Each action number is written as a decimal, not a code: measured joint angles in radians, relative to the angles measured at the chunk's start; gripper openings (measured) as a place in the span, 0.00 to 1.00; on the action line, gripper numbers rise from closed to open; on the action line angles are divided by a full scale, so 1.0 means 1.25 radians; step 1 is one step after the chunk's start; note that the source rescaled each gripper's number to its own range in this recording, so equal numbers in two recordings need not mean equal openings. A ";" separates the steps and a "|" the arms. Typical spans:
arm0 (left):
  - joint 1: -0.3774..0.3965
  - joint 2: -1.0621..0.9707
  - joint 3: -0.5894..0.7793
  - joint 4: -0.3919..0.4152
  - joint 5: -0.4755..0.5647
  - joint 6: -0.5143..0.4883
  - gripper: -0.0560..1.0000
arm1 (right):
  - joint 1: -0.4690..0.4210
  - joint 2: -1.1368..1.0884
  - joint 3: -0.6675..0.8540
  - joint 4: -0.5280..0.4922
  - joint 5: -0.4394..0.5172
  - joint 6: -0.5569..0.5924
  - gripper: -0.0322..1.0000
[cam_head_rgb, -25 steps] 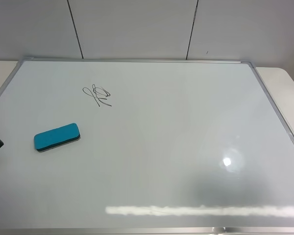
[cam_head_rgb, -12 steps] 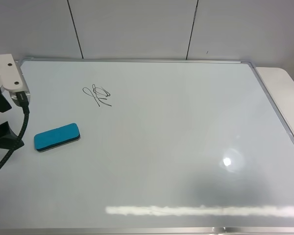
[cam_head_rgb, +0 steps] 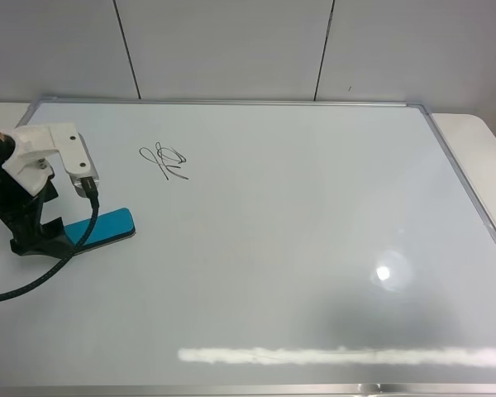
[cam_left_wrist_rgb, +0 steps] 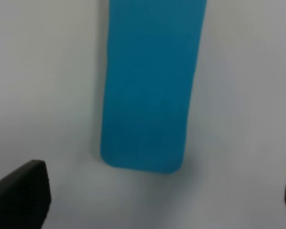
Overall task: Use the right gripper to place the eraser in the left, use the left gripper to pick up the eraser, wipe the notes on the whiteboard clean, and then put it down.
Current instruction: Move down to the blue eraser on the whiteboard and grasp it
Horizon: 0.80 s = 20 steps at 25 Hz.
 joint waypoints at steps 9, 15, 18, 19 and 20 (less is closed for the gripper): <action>-0.012 0.067 0.000 0.018 -0.068 -0.001 1.00 | 0.000 0.000 0.000 0.000 0.000 0.000 1.00; -0.056 0.094 0.000 0.080 -0.092 -0.064 1.00 | 0.000 0.000 0.000 0.000 0.000 0.000 1.00; -0.061 0.113 0.000 0.093 -0.106 -0.083 1.00 | 0.000 0.000 0.000 0.000 0.000 0.000 1.00; -0.061 0.120 0.000 0.095 -0.108 -0.086 1.00 | 0.000 0.000 0.000 -0.004 0.000 0.000 1.00; -0.061 0.125 0.000 0.095 -0.109 -0.088 1.00 | 0.000 0.000 0.000 0.000 0.000 0.000 1.00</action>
